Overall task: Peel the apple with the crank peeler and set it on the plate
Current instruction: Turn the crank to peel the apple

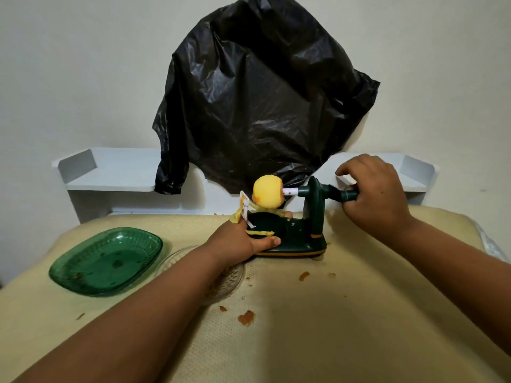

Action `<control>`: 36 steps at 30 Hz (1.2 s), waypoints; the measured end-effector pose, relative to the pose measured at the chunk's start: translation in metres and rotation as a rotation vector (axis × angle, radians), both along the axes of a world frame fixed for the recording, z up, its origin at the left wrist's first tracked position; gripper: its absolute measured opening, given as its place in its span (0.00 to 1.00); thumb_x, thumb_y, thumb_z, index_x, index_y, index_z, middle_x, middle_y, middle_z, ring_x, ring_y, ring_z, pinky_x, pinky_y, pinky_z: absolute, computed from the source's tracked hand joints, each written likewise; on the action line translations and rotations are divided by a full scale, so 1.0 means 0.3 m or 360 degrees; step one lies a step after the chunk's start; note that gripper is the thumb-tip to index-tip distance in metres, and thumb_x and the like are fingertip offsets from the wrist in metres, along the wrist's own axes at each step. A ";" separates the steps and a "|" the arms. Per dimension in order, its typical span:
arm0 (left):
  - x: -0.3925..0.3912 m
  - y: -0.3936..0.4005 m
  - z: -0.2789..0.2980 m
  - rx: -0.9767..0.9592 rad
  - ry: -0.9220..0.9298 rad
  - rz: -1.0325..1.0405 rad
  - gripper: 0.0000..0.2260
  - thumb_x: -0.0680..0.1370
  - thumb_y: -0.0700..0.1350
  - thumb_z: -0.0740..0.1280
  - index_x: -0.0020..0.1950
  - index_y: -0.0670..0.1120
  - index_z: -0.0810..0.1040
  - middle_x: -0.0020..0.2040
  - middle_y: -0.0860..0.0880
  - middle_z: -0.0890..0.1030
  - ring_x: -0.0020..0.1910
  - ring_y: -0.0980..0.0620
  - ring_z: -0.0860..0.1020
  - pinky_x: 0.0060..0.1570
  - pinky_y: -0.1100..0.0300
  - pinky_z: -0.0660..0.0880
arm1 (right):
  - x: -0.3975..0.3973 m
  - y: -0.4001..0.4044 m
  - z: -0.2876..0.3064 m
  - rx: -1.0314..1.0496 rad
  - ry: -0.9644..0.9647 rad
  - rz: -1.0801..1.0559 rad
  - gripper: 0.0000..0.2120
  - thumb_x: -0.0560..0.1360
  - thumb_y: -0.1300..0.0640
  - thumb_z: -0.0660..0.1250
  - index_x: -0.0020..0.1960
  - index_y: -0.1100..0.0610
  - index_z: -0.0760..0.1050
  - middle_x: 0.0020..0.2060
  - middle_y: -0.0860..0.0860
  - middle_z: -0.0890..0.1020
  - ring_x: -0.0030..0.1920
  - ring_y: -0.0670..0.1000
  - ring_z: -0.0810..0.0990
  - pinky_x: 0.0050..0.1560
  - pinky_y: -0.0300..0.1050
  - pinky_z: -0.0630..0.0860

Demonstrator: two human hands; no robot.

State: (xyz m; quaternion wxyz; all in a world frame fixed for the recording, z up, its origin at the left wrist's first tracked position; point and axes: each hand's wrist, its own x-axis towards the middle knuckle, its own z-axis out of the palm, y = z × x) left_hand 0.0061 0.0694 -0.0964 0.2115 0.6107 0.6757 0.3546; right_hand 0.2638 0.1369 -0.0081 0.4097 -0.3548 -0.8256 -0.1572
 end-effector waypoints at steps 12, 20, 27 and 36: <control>0.009 -0.020 -0.001 0.0084 -0.0155 -0.0072 0.16 0.66 0.62 0.79 0.50 0.69 0.78 0.49 0.67 0.84 0.50 0.67 0.81 0.51 0.67 0.75 | -0.091 0.254 0.080 -0.0213 -0.0357 -0.0513 0.12 0.74 0.66 0.63 0.56 0.58 0.78 0.48 0.60 0.79 0.51 0.63 0.75 0.40 0.50 0.69; 0.026 -0.032 0.026 0.0152 -0.0191 -0.0182 0.20 0.66 0.62 0.78 0.48 0.80 0.73 0.48 0.74 0.82 0.48 0.72 0.80 0.48 0.69 0.74 | -0.068 0.206 -0.110 -0.0283 -0.0828 -0.0607 0.17 0.79 0.56 0.58 0.67 0.54 0.73 0.66 0.54 0.75 0.71 0.57 0.64 0.75 0.58 0.52; 0.017 -0.044 0.046 0.0175 -0.0219 -0.0281 0.21 0.69 0.57 0.79 0.49 0.80 0.74 0.50 0.73 0.82 0.49 0.71 0.80 0.45 0.76 0.74 | 0.040 0.167 -0.043 -0.0945 0.0439 0.0328 0.21 0.75 0.74 0.59 0.60 0.55 0.78 0.58 0.52 0.81 0.60 0.51 0.78 0.67 0.51 0.73; -0.013 -0.059 0.078 -0.0067 -0.0195 -0.0367 0.20 0.72 0.54 0.78 0.51 0.78 0.76 0.49 0.76 0.81 0.49 0.74 0.79 0.45 0.76 0.74 | -0.070 0.178 -0.042 -0.1927 0.1405 0.1241 0.30 0.80 0.45 0.48 0.47 0.60 0.86 0.52 0.61 0.85 0.53 0.56 0.82 0.59 0.53 0.73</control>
